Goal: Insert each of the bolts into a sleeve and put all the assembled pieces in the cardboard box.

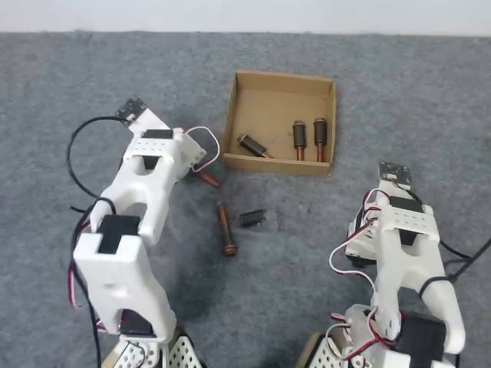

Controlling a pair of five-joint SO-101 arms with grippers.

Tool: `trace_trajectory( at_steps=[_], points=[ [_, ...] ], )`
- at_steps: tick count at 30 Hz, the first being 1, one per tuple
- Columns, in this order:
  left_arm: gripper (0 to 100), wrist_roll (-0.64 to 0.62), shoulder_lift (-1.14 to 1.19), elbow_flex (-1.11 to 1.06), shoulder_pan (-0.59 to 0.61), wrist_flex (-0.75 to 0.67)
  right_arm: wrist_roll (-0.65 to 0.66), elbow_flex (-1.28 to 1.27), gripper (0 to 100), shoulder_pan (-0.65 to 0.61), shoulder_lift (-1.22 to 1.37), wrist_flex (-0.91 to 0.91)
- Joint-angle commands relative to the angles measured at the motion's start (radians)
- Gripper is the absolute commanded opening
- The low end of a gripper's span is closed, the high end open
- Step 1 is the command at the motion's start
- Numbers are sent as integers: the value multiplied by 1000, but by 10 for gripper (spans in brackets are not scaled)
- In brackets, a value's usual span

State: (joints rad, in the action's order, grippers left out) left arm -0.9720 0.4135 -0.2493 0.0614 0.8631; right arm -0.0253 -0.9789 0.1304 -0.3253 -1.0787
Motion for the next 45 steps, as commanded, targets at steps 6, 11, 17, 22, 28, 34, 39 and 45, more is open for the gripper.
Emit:
trace_trajectory(
  at_steps=[6, 11, 17, 22, 28, 34, 39, 45],
  points=[
    [10, 3, 66, 163, 40, 63, 17, 5, 6, -10, -47, 4],
    [10, 167, 2, 162, -11, 189, 17, 5, 6, -10, -47, 4],
    [11, 615, -60, 159, -54, 282, 17, 5, 6, -10, -47, 4],
    [11, 901, -66, 143, -44, 288, 15, 5, 6, -10, -47, 7],
    [11, 964, -121, 56, -52, 281, 12, 3, 6, -10, -47, 7],
    [10, 961, -288, -162, -52, 164, 11, 3, 6, -10, -47, 7],
    [11, 956, -414, -317, -49, 63, 11, 3, 6, -10, -47, 7],
    [11, 802, -440, -380, -43, 52, 9, 3, 6, -10, -47, 15]
  ],
)
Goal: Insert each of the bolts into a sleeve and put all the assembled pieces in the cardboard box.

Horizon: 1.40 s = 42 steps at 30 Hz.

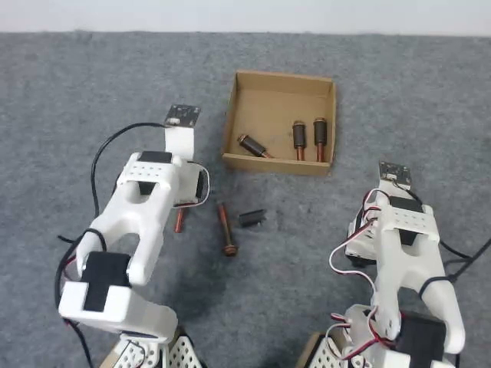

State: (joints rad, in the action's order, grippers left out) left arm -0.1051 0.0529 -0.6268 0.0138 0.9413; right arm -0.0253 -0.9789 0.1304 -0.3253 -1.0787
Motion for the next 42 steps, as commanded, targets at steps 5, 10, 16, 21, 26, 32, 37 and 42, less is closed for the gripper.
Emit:
trace_trajectory(
  at_steps=[5, 10, 16, 21, 26, 32, 37, 42],
  points=[
    [11, -68, -78, -10, 58, -40, 9, 6, 6, -13, -47, 122],
    [11, -68, -80, -30, 72, -95, 12, 9, 6, -31, -47, 337],
    [11, -68, -80, -28, 72, -98, 17, 9, 6, -36, -47, 659],
    [11, -68, -80, -28, 72, -98, 18, 11, 6, -39, -47, 886],
    [11, -68, -80, -30, 72, -117, 18, 11, 6, -68, -45, 1029],
    [11, -68, -80, -30, 72, -117, 9, 8, 6, -156, -35, 1139],
    [11, -68, -80, -30, 72, -117, 12, 11, 6, -216, 97, 1449],
    [11, -68, -80, -30, 72, -117, 17, 12, 6, -236, 255, 1756]
  ],
)
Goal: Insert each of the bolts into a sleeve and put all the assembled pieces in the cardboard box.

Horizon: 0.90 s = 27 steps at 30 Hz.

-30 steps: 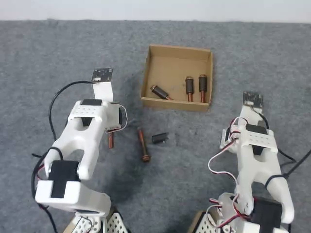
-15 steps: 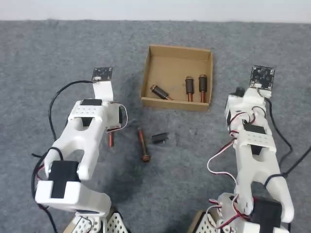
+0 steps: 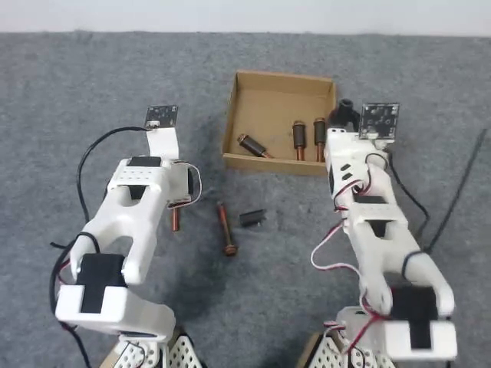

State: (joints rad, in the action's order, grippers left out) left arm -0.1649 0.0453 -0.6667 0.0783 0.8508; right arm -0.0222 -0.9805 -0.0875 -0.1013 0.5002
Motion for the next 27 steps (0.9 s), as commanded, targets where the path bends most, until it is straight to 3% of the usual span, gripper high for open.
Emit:
trace_trajectory(
  at_steps=[1, 9, 27],
  points=[
    [11, -8, -72, 10, 8, -26, 14, 14, 6, -21, 61, 231],
    [11, -8, -72, 12, 5, -28, 15, 14, 6, -42, 229, 596],
    [11, -8, -72, 12, 3, -48, 17, -230, 6, -216, 449, 1061]
  ],
)
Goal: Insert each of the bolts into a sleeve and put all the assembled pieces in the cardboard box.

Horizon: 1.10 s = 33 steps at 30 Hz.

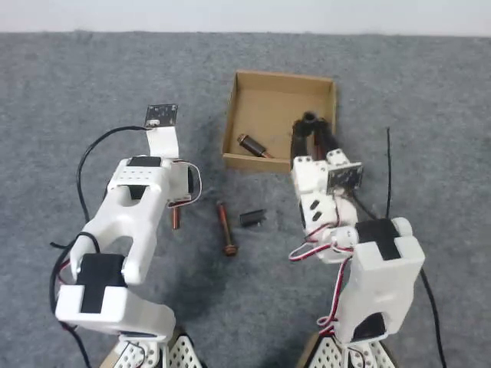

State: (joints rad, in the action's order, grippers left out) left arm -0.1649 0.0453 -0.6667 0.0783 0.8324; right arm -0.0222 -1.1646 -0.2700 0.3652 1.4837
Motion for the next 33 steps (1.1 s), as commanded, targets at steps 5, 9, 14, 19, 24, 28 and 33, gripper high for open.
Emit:
trace_trajectory(
  at_steps=[5, 9, 14, 19, 24, 28, 33],
  points=[
    [11, -8, -72, 12, 5, -29, 44, -187, 6, -120, -18, 177],
    [11, -8, -72, 12, 8, -29, 86, -301, 6, -214, -22, 249],
    [11, -8, -72, 10, 9, -29, 87, -388, 6, -237, -24, 260],
    [11, -8, -75, 10, 8, -29, 86, -450, 6, -254, -25, 263],
    [11, -8, -81, 7, 2, -28, 86, -448, 6, -255, -24, 259],
    [12, -12, -81, 35, -8, -34, 86, -448, 6, -255, -24, 257],
    [12, -14, -83, 111, -44, -35, 86, -445, 6, -255, -19, 254]
  ],
)
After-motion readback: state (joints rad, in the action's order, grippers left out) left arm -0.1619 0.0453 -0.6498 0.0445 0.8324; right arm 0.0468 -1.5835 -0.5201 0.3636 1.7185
